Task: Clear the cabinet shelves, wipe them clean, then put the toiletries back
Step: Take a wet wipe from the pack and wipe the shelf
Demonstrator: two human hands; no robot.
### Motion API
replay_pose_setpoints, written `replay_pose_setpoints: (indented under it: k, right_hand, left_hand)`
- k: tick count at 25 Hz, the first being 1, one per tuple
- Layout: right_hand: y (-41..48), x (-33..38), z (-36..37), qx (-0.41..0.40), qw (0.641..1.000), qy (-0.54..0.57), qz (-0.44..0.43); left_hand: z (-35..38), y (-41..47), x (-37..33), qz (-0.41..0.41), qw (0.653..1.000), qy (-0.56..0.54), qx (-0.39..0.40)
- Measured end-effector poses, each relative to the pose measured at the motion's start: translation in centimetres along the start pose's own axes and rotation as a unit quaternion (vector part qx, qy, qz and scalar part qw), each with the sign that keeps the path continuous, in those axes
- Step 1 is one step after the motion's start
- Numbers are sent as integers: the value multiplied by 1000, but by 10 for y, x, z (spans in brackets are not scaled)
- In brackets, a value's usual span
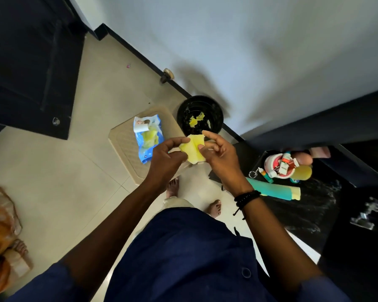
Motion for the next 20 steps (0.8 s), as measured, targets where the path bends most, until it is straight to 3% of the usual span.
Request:
replay_pose_setpoints:
  k: [4,9,11,15,20]
  right_hand:
    - [-34,-10,-32,-68,998,-8,1]
    - [-68,-30,-81,-26,994,96,35]
    - [-77,-41,-95,-51,991,115,42]
    - [-92,-58,-124,-119,960,242,78]
    - [-110,-76,-157,-140,917,364,85]
  left_hand:
    - [36,-19,-6,55,988,84,116]
    - [81,-24,-11,109,969,167,148]
    - [99,-27,-13,141,953,206,174]
    - [139,-36,-9,198,918,248,239]
    - [177,-51,7,231,871,301,312]
Point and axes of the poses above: each hand's wrist, its own y-axis towards the middle knuckle, its own z-axis out of the palm, x = y × z, the point moved 2 cm from there along y, towards the middle knuckle, and after that the axes turned 3 degrees about z, right-handed, at the moved point
